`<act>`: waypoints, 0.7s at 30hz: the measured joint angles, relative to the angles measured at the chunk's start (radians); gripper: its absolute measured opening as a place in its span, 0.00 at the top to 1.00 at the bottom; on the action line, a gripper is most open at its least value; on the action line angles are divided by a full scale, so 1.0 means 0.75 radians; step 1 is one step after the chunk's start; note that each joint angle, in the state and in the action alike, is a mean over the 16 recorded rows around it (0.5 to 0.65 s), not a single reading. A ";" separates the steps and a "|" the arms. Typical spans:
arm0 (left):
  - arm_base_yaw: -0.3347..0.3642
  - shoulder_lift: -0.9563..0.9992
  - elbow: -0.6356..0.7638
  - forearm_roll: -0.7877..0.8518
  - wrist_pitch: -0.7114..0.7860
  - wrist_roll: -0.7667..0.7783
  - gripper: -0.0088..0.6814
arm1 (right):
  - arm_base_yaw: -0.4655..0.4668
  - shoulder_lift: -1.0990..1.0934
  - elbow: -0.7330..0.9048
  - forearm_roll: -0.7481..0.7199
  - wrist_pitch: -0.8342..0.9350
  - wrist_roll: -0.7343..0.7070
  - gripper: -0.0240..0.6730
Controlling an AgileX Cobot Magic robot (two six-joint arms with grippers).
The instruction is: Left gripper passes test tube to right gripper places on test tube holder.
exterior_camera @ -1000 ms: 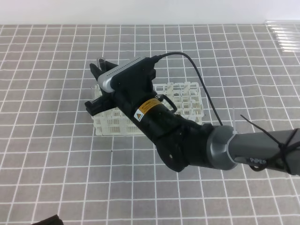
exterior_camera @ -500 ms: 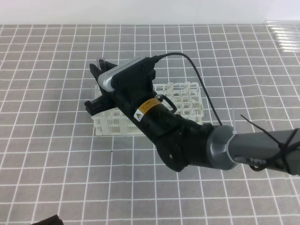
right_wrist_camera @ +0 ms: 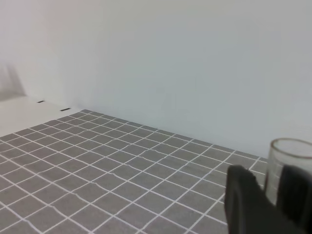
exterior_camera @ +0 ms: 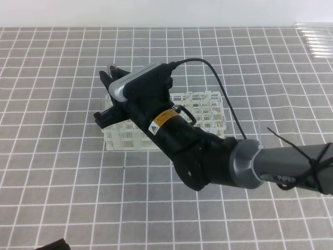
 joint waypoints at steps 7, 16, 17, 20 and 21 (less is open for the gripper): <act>0.000 -0.001 -0.002 0.000 0.004 0.000 0.99 | 0.000 0.006 0.000 0.000 0.000 0.000 0.83; 0.000 0.000 -0.001 0.000 0.005 0.000 0.99 | 0.000 0.022 0.000 0.000 -0.003 0.001 0.83; 0.000 0.000 -0.001 0.000 0.005 0.000 0.99 | 0.000 0.023 0.000 0.000 -0.004 0.002 0.83; 0.000 0.001 0.001 0.000 0.002 0.000 0.99 | 0.000 0.027 0.000 0.000 -0.001 0.002 0.83; 0.000 0.001 0.001 0.000 0.002 0.000 0.99 | 0.000 0.027 0.000 0.000 0.000 0.002 0.83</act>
